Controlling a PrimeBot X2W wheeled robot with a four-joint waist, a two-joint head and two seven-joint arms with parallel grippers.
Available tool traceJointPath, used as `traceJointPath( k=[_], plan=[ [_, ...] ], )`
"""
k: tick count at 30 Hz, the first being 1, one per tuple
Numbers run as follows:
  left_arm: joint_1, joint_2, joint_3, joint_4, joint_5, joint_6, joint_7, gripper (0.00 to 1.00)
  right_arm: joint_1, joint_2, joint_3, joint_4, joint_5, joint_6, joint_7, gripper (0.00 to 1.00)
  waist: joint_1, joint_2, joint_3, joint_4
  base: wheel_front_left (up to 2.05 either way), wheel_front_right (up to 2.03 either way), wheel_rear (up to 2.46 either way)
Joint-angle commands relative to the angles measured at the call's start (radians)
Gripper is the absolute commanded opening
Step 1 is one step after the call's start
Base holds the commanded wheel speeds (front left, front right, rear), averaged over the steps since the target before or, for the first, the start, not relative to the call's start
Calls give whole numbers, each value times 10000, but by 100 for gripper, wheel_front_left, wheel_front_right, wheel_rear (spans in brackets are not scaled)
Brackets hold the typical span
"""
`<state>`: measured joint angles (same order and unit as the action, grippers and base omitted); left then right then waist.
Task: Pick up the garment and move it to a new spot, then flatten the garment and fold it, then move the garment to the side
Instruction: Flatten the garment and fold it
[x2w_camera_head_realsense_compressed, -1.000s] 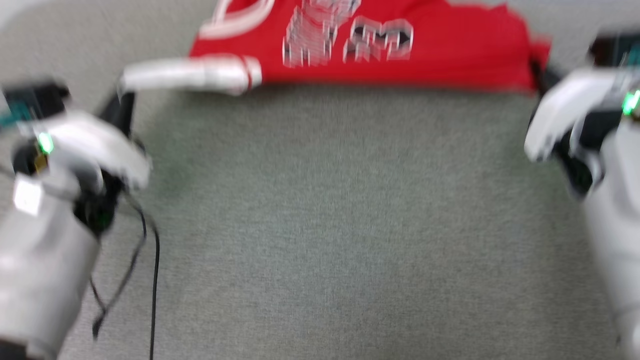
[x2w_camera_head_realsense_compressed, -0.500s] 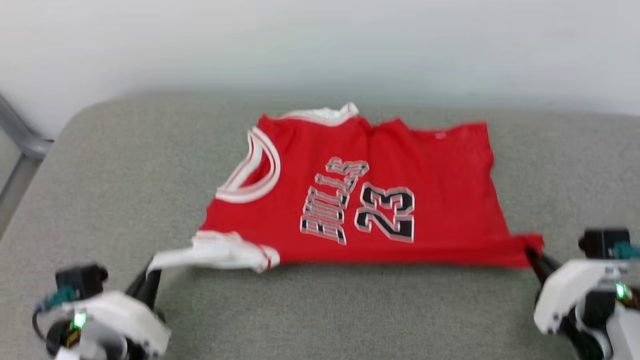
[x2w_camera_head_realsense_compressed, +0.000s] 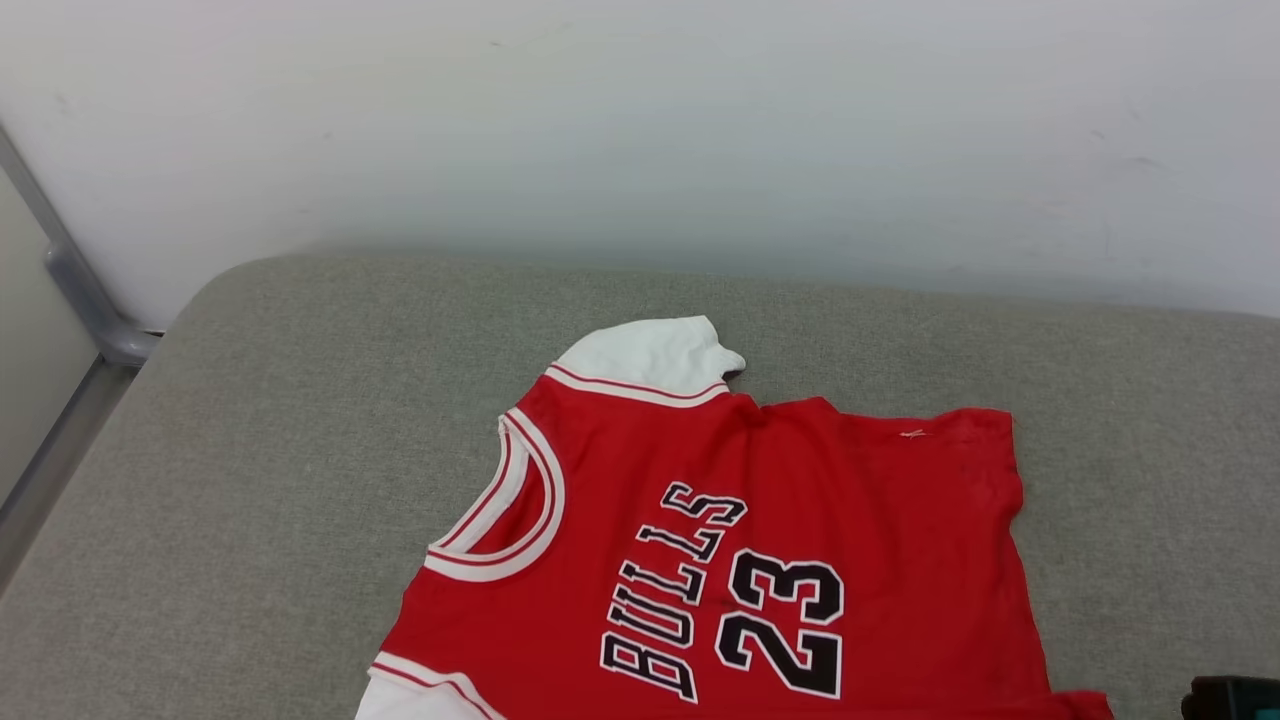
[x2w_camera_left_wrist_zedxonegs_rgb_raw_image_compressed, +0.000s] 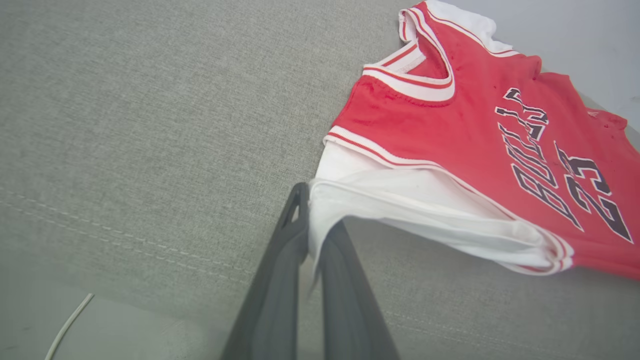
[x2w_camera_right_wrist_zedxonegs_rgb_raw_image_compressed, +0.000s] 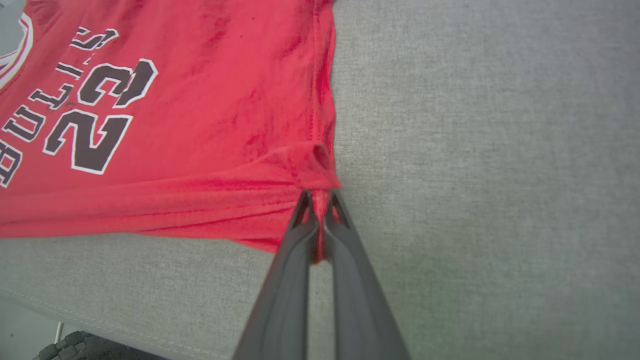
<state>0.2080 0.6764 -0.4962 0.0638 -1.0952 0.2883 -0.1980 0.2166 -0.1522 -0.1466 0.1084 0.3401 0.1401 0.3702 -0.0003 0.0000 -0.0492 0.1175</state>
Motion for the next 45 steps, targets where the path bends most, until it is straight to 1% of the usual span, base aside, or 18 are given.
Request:
traceJointPath(
  k=[1, 4, 6, 9, 13, 17, 24, 26, 32, 33, 34, 35, 36, 37, 38, 39, 40, 45],
  plan=[
    [194, 277, 292, -41, -72, 315, -71, 0, 194, -136, -305, -173, -103, -170, 69, 0, 3, 0, -19, 0, 0, 0, 0],
    [666, 427, 399, -651, -153, 670, -79, 0, 630, 93, -459, -677, -160, -167, 390, 0, 3, 0, -54, 32, 0, 0, 0],
    [697, 500, 429, -1051, -42, 781, -116, 0, 771, 240, -527, -927, -180, -166, 538, 0, 3, 0, -36, 53, 0, 0, 0],
    [229, 545, 401, -1463, 194, 740, -112, 0, 696, 410, -517, -1265, -306, -147, 697, 0, 3, 0, 9, 84, 0, 0, 0],
    [-670, 228, 192, -1431, 463, 565, -11, 0, 382, 589, -409, -1507, -522, -114, 892, 0, 3, 0, 204, 104, 0, 0, 0],
    [-1771, -215, -85, -809, 584, 93, 167, 0, -3, 693, -302, -1420, -713, -105, 1026, 0, 3, 0, 402, 88, 0, 0, 0],
    [-3530, -1153, -334, 1073, 419, -961, 309, 0, -977, 596, 74, -990, -1034, -103, 1069, 0, 3, 0, 1173, -46, 0, 0, 0],
    [-3940, -1348, -438, 1640, 415, -1250, 393, 0, -1268, 489, 288, -768, -1136, -103, 1081, 0, 3, 0, 1418, -97, 0, 0, 0],
    [-5013, -1877, -762, 3269, 378, -2097, 686, 0, -2155, 334, 667, 170, -1257, -102, 647, 0, 3, 0, 1968, -184, 0, 0, 0],
    [-5153, -1949, -837, 3512, 369, -2226, 779, 0, -2270, 334, 711, 327, -1266, -102, 568, 6, 3, 0, 2017, -195, 0, 0, 0],
    [-5263, -2006, -922, 3745, 380, -2363, 864, 0, -2379, 333, 763, 501, -1282, -102, 474, 20, 3, 0, 2037, -200, 0, 0, 0],
    [-5367, -2073, -982, 3944, 353, -2499, 963, 0, -2449, 328, 795, 664, -1309, -102, 363, 38, 3, 0, 2058, -208, 0, 0, 0],
    [-5457, -2134, -1047, 4160, 321, -2620, 1070, 5, -2499, 306, 896, 843, -1320, -102, 270, 65, 3, 0, 2066, -212, 0, 0, 0],
    [-5546, -2177, -1093, 4337, 320, -2721, 1132, 22, -2548, 323, 967, 974, -1234, -102, 156, 99, 3, 0, 2057, -213, 0, 0, 0],
    [-5617, -2224, -1129, 4516, 280, -2799, 1198, 44, -2586, 344, 1014, 1086, -1147, -102, 32, 100, 3, 0, 2044, -218, 0, 0, 0],
    [-5666, -2272, -1151, 4671, 281, -2879, 1208, 86, -2629, 330, 1069, 1131, -1117, -102, -177, 100, 3, 0, 1998, -230, 0, 0, 0],
    [-5692, -2319, -1161, 4819, 273, -2924, 1186, 100, -2682, 344, 1096, 1118, -1023, -102, -462, 100, 3, 0, 1958, -243, 0, 0, 0],
    [-5799, -2256, -1082, 5289, 350, -3003, 899, 100, -2593, 526, 879, 863, -1020, -98, -2437, 100, 3, 0, 1548, -308, 0, 0, 0]
  ],
)
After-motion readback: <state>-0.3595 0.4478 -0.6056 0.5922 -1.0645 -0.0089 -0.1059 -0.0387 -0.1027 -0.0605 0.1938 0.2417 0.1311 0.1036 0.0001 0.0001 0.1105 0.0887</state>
